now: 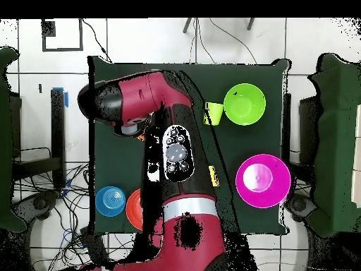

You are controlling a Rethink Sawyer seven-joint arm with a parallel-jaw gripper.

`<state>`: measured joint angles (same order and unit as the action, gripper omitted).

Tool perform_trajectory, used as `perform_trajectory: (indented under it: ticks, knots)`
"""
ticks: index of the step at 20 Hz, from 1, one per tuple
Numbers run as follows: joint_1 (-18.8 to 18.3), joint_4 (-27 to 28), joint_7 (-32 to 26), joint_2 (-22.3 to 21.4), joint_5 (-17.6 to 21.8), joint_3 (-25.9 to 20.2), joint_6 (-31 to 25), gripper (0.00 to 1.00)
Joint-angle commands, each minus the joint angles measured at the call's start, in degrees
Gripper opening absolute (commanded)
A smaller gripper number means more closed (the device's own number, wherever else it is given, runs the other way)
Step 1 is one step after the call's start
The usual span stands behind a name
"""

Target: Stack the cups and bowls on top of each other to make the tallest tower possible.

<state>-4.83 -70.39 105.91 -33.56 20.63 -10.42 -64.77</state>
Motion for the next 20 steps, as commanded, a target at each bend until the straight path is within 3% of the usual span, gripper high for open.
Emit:
perform_trajectory:
  ticks: [1, 20]
  knots:
    - [0.7, -1.9, 5.2, 2.3, -0.7, -1.5, 4.3, 0.00]
    - [1.2, -1.7, 5.4, 2.3, -1.1, -1.5, 4.0, 0.00]
